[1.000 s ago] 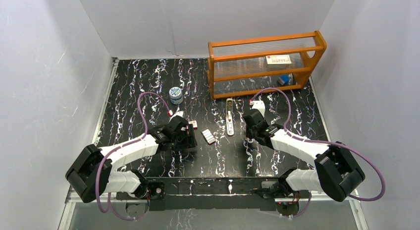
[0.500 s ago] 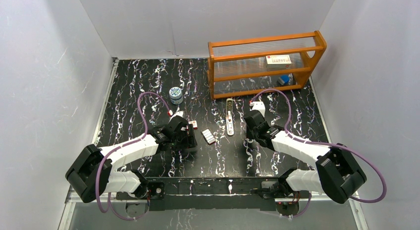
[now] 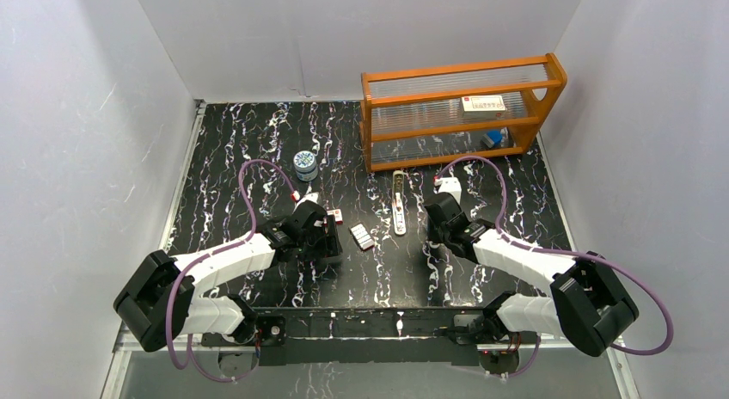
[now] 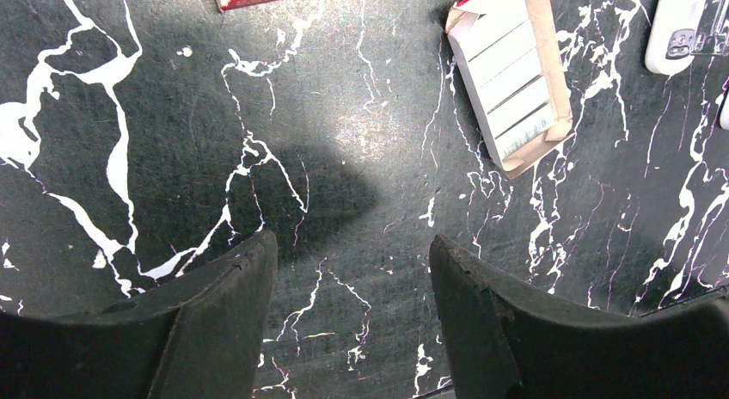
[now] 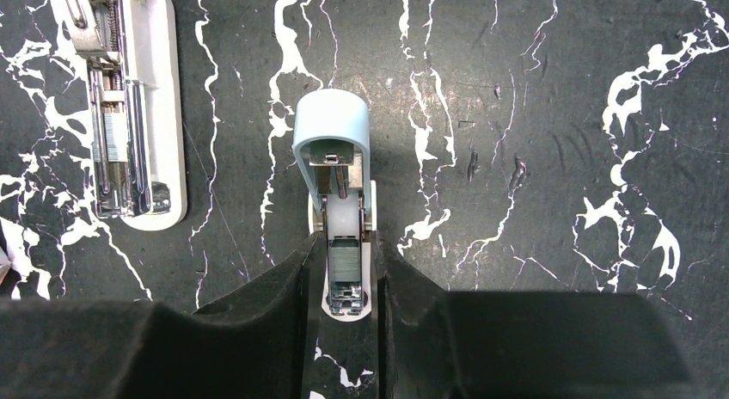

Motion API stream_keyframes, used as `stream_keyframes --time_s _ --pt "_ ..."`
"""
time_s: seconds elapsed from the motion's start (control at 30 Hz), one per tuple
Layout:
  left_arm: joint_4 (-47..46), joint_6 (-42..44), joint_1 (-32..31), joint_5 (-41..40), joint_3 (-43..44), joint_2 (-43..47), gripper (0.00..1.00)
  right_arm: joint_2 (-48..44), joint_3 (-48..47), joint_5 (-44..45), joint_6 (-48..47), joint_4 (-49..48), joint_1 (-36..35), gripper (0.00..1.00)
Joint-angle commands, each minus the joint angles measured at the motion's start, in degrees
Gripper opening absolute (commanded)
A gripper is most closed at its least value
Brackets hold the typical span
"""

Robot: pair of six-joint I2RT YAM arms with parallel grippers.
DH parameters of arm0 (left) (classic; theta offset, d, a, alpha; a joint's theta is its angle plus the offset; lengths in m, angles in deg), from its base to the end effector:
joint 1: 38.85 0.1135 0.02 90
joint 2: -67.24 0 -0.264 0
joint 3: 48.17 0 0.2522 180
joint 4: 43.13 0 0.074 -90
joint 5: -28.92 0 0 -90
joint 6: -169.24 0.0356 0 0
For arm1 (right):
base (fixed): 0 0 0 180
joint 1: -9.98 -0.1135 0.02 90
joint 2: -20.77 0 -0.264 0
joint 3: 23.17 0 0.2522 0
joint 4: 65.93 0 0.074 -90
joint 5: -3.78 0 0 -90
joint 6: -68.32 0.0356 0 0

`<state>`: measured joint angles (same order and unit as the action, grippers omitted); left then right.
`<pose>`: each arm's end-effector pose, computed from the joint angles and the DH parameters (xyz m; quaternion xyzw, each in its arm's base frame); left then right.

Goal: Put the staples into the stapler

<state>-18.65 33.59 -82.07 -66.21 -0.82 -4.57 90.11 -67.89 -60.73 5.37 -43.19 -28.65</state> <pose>0.1764 -0.1614 0.1773 -0.0355 0.9350 -0.2154 0.2795 0.1877 0.1304 0.1774 -0.0119 0.9121 0.0196 0.4094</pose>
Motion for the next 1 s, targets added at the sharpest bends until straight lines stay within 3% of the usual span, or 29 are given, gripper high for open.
stream_keyframes --time_s 0.0,0.17,0.37,0.7,0.97 --pt "0.7 0.08 0.39 -0.51 1.06 0.71 0.62 -1.87 -1.16 0.27 0.46 -0.61 0.25 0.35" --pt "0.62 0.13 0.41 -0.49 1.16 0.56 0.62 -2.04 -2.08 0.04 0.46 -0.81 0.29 0.34" --pt "0.82 0.22 0.36 -0.57 1.36 0.52 0.62 0.0 -3.07 -0.71 0.86 -1.22 0.25 0.27" --pt "0.85 0.1 0.41 -0.59 1.23 0.97 0.62 -0.13 -3.96 -1.28 3.25 0.47 0.34 0.26" --pt "0.65 -0.38 0.4 -0.52 1.24 2.01 0.62 -2.78 -11.86 0.82 6.29 12.46 0.41 0.5"
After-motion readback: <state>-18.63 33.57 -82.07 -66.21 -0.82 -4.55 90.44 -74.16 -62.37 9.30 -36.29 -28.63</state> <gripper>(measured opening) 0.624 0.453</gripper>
